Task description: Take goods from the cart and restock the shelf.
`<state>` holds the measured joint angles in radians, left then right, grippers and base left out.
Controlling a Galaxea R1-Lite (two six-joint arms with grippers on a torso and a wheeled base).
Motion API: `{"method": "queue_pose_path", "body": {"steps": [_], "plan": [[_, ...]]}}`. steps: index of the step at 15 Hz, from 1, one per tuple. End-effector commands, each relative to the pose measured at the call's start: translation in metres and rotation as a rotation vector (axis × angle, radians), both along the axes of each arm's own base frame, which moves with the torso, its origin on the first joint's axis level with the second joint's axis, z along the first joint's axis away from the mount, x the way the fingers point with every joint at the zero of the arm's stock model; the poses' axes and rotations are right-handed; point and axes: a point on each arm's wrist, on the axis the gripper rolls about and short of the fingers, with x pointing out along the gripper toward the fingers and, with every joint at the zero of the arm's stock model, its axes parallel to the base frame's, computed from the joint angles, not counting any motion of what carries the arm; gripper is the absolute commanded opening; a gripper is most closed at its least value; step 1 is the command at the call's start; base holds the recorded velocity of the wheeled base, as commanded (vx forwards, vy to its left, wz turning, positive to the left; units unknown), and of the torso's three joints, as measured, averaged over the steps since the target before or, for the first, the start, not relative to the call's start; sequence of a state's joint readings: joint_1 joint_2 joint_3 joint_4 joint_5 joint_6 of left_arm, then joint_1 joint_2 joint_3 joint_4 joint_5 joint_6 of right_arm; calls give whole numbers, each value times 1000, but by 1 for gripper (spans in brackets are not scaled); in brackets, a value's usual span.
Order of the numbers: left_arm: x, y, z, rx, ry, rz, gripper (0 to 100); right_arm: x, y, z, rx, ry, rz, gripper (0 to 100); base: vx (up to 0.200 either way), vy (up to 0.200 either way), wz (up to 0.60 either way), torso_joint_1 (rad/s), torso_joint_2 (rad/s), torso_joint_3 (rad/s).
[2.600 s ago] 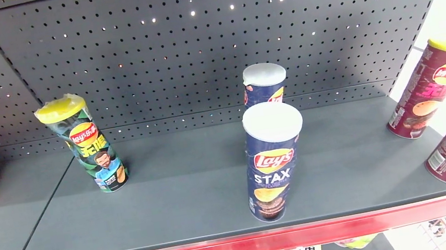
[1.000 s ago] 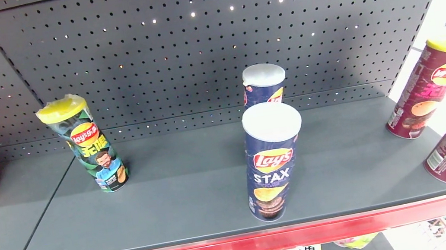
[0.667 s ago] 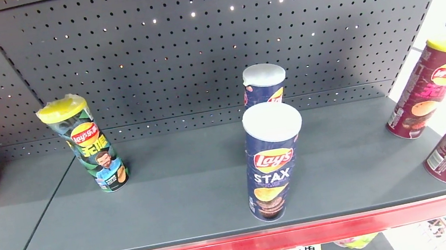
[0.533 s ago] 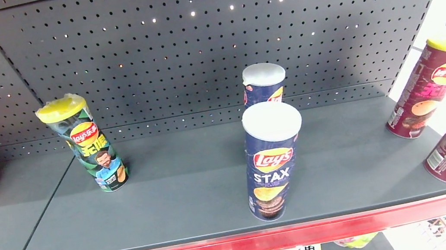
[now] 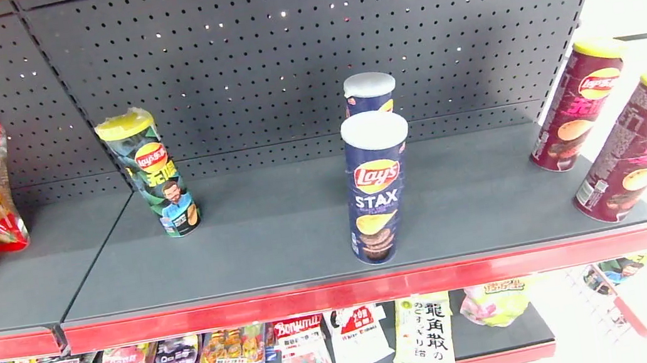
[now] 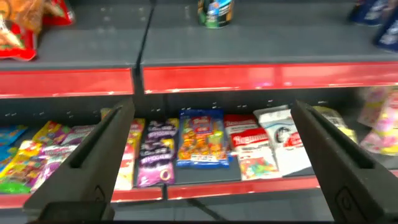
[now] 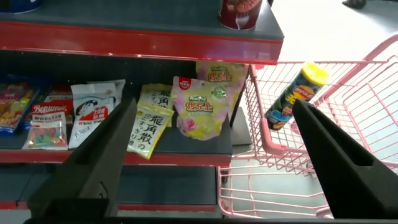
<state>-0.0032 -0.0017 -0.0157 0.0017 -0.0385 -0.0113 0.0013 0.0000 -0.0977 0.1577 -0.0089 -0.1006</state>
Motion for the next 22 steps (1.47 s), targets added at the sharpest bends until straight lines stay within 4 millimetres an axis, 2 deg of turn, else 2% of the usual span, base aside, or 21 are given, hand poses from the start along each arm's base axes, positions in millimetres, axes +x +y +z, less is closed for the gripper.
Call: {"method": "queue_pose_path", "body": {"steps": [1, 19, 22], "plan": [[1, 0, -4, 5, 17, 16, 100, 0, 0, 0, -1, 1, 2, 100, 0, 0, 0, 0, 0, 0], [1, 0, -4, 5, 17, 16, 100, 0, 0, 0, 6, 1, 3, 100, 0, -200, 0, 4, 3, 2], [1, 0, -4, 7, 17, 16, 100, 0, 0, 0, 9, 1, 3, 100, 0, 0, 0, 0, 0, 0]]}}
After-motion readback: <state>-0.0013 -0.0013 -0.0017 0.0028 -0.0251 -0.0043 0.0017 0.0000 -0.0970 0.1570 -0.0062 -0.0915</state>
